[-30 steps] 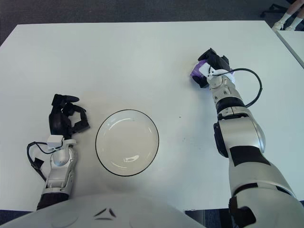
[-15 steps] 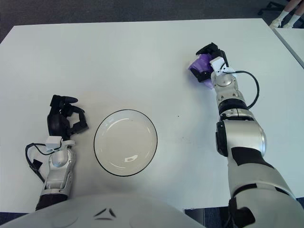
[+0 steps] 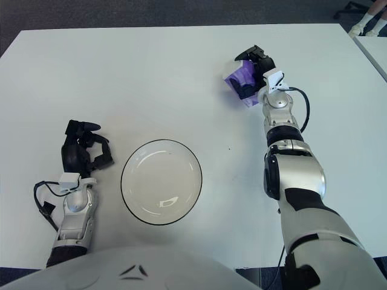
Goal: Put the tissue paper into the plate.
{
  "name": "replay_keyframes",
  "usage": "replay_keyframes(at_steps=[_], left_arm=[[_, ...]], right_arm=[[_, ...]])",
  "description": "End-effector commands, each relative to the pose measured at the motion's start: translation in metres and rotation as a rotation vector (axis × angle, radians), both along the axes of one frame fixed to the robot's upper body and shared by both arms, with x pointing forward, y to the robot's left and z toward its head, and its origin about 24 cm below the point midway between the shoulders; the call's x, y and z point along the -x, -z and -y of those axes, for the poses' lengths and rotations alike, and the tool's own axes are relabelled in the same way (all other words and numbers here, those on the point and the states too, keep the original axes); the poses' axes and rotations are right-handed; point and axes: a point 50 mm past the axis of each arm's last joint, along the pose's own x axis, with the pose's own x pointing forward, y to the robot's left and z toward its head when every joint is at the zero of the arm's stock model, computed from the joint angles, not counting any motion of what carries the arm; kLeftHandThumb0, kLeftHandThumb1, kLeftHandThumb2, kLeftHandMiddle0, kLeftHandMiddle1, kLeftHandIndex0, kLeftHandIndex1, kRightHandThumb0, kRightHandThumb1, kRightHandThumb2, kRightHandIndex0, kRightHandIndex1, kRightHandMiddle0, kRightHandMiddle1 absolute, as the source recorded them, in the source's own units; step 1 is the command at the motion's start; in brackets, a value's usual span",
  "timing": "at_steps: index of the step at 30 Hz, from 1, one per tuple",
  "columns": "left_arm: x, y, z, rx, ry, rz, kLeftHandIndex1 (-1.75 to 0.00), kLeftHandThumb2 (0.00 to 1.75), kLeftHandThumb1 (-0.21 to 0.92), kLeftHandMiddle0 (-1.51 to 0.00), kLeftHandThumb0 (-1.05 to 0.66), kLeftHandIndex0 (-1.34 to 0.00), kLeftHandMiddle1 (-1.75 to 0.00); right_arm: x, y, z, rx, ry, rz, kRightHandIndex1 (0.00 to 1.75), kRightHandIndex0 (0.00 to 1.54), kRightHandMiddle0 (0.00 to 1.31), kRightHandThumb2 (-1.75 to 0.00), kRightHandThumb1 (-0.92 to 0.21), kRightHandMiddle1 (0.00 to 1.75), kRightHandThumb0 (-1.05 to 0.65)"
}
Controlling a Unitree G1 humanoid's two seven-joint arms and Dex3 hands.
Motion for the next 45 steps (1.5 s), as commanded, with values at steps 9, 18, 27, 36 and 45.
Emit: replay_keyframes(at_steps=[9, 18, 27, 36, 45], left_arm=[[0.021, 0.039, -0.001, 0.008, -0.017, -0.203, -1.75, 1.44, 0.22, -0.69, -0.01, -0.45, -1.71], [0.019, 0.039, -0.001, 0.018, -0.019, -0.212, -1.75, 1.38, 0.25, -0.69, -0.01, -0.45, -1.65], [0.016, 0.038, 0.000, 0.014, -0.016, -0.216, -1.75, 1.39, 0.25, -0.68, -0.01, -0.43, -1.70], [0.014, 0.038, 0.000, 0.008, -0.013, -0.214, -1.75, 1.46, 0.21, -0.70, -0.01, -0.45, -1.74], [0.013, 0.037, 0.000, 0.002, 0.000, -0.201, -1.75, 1.44, 0.23, -0.68, -0.01, -0.43, -1.74]], right_arm=[[0.019, -0.011, -0.017, 0.020, -0.146, 0.208, 1.70, 0.89, 0.65, -1.72, 0.04, 1.75, 0.00], [0.040, -0.020, -0.048, 0.042, -0.265, 0.325, 1.60, 0.98, 0.70, -1.74, 0.11, 1.75, 0.00], [0.074, -0.038, -0.083, 0.085, -0.454, 0.438, 1.61, 0.97, 0.70, -1.75, 0.11, 1.75, 0.00], [0.084, -0.043, -0.089, 0.185, -0.616, 0.431, 1.60, 0.98, 0.71, -1.75, 0.11, 1.75, 0.00], [0.103, -0.043, -0.111, 0.246, -0.877, 0.420, 1.57, 1.00, 0.71, -1.75, 0.12, 1.75, 0.00]])
